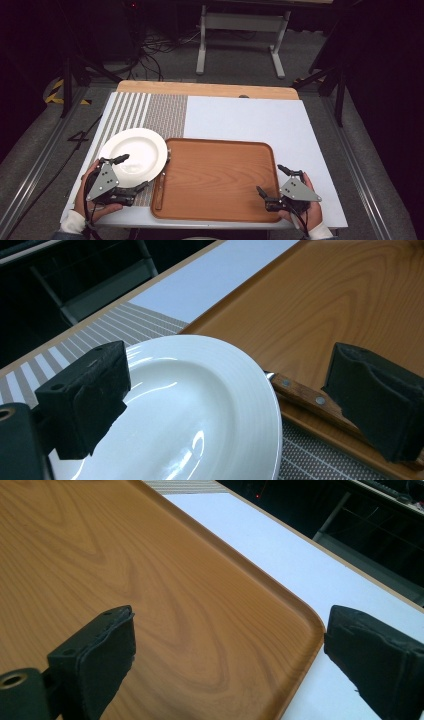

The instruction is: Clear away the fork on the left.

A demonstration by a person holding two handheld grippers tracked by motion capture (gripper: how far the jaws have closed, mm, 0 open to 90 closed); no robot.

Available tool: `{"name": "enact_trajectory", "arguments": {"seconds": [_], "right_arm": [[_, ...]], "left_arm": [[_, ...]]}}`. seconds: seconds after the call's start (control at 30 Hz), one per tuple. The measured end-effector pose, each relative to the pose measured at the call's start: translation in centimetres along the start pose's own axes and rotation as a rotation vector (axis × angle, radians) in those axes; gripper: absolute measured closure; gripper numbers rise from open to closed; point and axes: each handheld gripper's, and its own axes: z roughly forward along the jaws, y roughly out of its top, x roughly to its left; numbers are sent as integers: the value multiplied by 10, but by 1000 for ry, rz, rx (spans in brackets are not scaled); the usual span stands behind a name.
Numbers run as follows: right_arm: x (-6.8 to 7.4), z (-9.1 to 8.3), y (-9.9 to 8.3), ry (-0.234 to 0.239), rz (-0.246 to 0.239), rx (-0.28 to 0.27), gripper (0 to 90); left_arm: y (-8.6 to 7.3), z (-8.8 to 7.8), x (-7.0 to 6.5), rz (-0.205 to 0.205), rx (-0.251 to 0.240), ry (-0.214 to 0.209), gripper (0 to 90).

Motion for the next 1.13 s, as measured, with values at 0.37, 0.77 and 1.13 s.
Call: {"name": "enact_trajectory", "arguments": {"seconds": [0.37,0.77,1.13], "right_arm": [[-5,-1,-1,-16,13,-6,73],[-6,1,-3,-10,31,-1,72],[-10,-4,-5,-15,54,-29,73]], "left_arm": [[-1,6,2,-17,13,-4,61],[-1,7,3,-32,5,3,64],[2,10,-1,-17,14,3,55]]}}
